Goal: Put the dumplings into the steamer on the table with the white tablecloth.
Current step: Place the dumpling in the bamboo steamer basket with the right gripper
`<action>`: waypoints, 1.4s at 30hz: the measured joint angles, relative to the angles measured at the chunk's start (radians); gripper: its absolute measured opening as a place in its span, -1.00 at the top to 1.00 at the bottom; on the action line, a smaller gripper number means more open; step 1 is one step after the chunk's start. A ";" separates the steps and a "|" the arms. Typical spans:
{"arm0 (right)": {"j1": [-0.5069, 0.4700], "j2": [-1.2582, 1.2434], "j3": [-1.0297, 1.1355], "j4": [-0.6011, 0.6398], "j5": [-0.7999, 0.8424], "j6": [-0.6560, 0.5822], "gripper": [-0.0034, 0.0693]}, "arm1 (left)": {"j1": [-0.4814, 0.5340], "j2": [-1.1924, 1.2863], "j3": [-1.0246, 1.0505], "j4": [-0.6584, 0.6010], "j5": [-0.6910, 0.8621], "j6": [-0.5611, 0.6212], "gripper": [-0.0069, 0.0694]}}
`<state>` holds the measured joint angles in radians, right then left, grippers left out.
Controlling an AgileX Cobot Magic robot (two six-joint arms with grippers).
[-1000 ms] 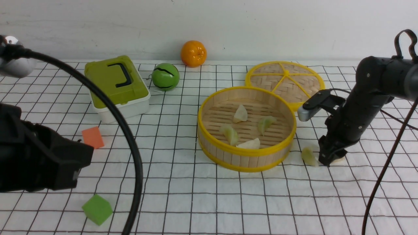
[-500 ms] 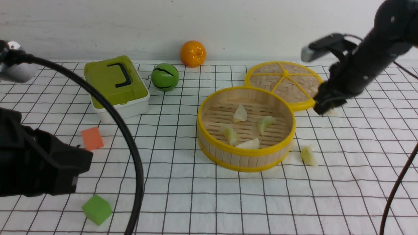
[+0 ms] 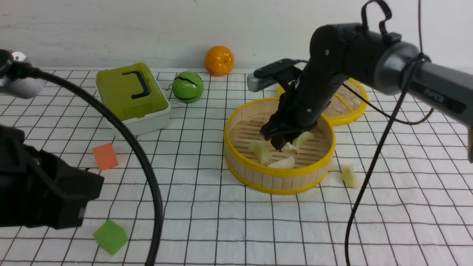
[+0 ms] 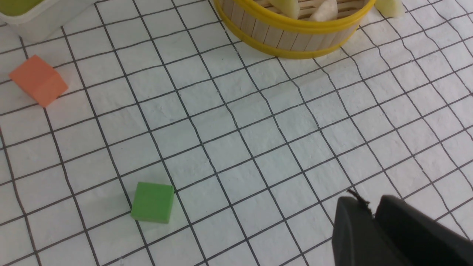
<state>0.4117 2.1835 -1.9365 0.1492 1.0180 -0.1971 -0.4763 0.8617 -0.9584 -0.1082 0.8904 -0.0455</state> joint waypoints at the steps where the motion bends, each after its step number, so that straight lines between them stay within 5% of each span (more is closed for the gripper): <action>1: -0.002 0.011 0.000 -0.022 -0.001 0.022 0.25 | 0.000 0.000 0.000 0.000 0.000 0.000 0.60; 14: -0.003 0.041 0.000 -0.149 -0.006 0.225 0.25 | 0.000 0.000 0.000 0.000 0.007 0.001 0.58; 27: -0.008 0.032 0.000 -0.197 0.106 0.238 0.25 | 0.000 0.000 0.000 0.000 0.019 0.003 0.57; 37: -0.029 -0.006 -0.013 -0.197 0.109 0.238 -0.42 | 0.000 0.000 0.000 0.000 0.017 0.004 0.55; 42: -0.038 -0.159 -0.024 -0.198 0.132 0.237 -0.50 | 0.000 0.000 0.000 0.000 0.017 0.004 0.55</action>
<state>0.3735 2.0243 -1.9607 -0.0487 1.1501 0.0404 -0.4763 0.8617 -0.9584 -0.1082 0.9073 -0.0417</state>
